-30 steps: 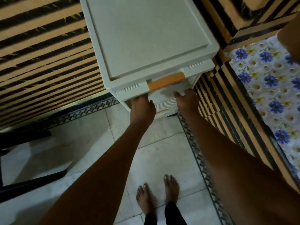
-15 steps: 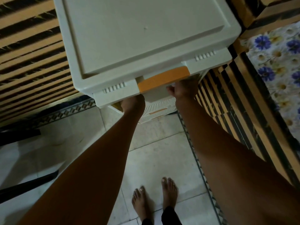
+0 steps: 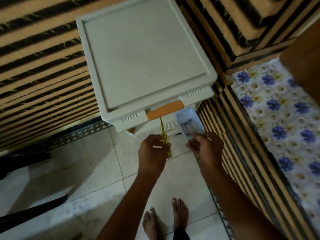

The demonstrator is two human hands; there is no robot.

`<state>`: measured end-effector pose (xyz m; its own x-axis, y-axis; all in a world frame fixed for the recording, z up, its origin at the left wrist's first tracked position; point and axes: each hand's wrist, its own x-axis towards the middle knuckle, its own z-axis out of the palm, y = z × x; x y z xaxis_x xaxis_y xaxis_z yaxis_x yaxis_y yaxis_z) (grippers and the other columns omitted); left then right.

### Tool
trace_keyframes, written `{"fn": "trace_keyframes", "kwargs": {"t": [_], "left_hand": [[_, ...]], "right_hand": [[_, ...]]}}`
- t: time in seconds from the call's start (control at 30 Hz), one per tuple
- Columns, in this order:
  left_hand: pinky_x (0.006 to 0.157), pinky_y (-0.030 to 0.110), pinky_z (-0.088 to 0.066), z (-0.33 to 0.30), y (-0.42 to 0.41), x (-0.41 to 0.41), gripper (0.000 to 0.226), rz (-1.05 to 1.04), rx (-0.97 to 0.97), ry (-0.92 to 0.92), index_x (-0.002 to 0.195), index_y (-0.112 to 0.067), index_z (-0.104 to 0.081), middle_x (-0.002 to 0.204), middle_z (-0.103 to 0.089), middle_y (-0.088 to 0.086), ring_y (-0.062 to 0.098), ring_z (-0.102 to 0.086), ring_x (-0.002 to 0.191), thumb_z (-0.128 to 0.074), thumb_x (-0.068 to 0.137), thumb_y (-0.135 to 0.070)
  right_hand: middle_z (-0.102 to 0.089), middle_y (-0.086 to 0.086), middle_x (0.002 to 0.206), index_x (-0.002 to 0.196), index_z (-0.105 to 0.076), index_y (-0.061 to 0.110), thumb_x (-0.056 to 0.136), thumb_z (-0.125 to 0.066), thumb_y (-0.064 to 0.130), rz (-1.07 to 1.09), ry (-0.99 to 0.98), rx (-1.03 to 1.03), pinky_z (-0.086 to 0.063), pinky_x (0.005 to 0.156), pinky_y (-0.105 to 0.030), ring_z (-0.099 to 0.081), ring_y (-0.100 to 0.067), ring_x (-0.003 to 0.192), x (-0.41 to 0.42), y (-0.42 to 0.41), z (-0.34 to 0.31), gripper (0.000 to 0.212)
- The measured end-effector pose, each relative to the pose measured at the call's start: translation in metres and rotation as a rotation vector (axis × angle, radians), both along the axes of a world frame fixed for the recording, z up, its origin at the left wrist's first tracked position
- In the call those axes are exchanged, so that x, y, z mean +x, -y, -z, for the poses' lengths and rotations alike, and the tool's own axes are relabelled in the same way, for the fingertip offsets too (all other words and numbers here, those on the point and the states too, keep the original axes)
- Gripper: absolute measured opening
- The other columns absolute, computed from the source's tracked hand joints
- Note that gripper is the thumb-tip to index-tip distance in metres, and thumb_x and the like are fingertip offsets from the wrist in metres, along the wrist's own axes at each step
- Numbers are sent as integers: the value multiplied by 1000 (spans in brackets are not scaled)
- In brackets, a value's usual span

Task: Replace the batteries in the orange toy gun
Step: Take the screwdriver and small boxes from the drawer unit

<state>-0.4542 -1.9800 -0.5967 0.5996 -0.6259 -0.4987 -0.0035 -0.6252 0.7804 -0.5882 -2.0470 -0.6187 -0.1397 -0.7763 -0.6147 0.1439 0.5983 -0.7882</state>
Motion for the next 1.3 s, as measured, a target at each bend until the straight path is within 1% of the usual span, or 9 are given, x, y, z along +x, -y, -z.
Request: {"fn": "trace_keyframes", "kwargs": {"t": [0.07, 0.17, 0.4, 0.63, 0.7, 0.8, 1.0, 1.17, 1.3], "left_hand": [[64, 36, -63, -25, -13, -6, 17, 21, -34, -63, 95, -12, -71, 81, -75, 5, 23, -75, 70, -80, 84, -3], [69, 43, -63, -61, -27, -11, 17, 81, -102, -68, 95, -16, -73, 80, -75, 0, 25, -74, 73, -81, 84, -6], [56, 13, -52, -121, -6, 19, 19, 106, -176, 187, 96, -20, -71, 79, -74, -6, 3, -70, 64, -84, 83, -17], [66, 22, -53, -133, 71, 77, 17, 107, -61, 439, 88, -13, -74, 74, -69, -2, 15, -69, 68, -85, 81, -25], [58, 16, -46, -128, 91, 92, 19, 110, -17, 468, 88, -10, -70, 84, -70, 3, 16, -67, 70, -84, 82, -23], [66, 23, -45, -118, 111, 107, 22, 148, 43, 523, 97, -4, -71, 100, -70, 12, 26, -68, 85, -78, 81, -18], [59, 26, -38, -115, 119, 111, 24, 154, 63, 611, 97, -3, -65, 98, -65, 11, 22, -53, 76, -76, 83, -19], [71, 28, -42, -116, 114, 110, 33, 141, 24, 584, 106, -4, -65, 101, -61, 6, 19, -55, 85, -76, 90, -30], [75, 27, -44, -115, 89, 108, 31, 184, -58, 659, 110, -7, -68, 99, -67, 3, 19, -62, 90, -73, 92, -31]], "right_hand": [[-72, -18, 73, 98, -62, -8, 90, -65, -7, -16, -26, -42, -59, 55, -36, -71, -31, 58, -10, -14, -30, 9], [-72, -18, 71, 97, -59, -10, 91, -68, -3, -45, -49, -109, -55, 51, -33, -71, -29, 56, -17, -31, -72, 13], [-71, -18, 68, 91, -58, -3, 91, -71, 2, -26, 43, -209, -53, 48, -30, -68, -26, 53, 6, -30, -140, 14], [-69, -14, 63, 97, -61, -3, 90, -71, -2, 38, 180, -176, -53, 46, -27, -68, -22, 50, 72, 24, -144, 13], [-67, -20, 69, 94, -61, -2, 90, -72, -2, 51, 204, -180, -55, 48, -28, -68, -26, 52, 91, 42, -141, 12], [-68, -24, 73, 90, -60, -2, 88, -75, 0, 60, 207, -187, -57, 51, -28, -70, -29, 55, 111, 66, -136, 15], [-73, -22, 77, 92, -66, -15, 88, -77, 2, 7, 141, -147, -62, 56, -30, -76, -30, 59, 119, 88, -127, 20], [-75, -19, 73, 78, -70, -3, 90, -79, 18, -40, 62, -176, -65, 64, -37, -77, -32, 65, 106, 84, -122, 26], [-76, -5, 79, 88, -71, 13, 91, -74, 29, -188, -260, -393, -65, 73, -43, -76, -20, 71, 86, 66, -108, 17]]}}
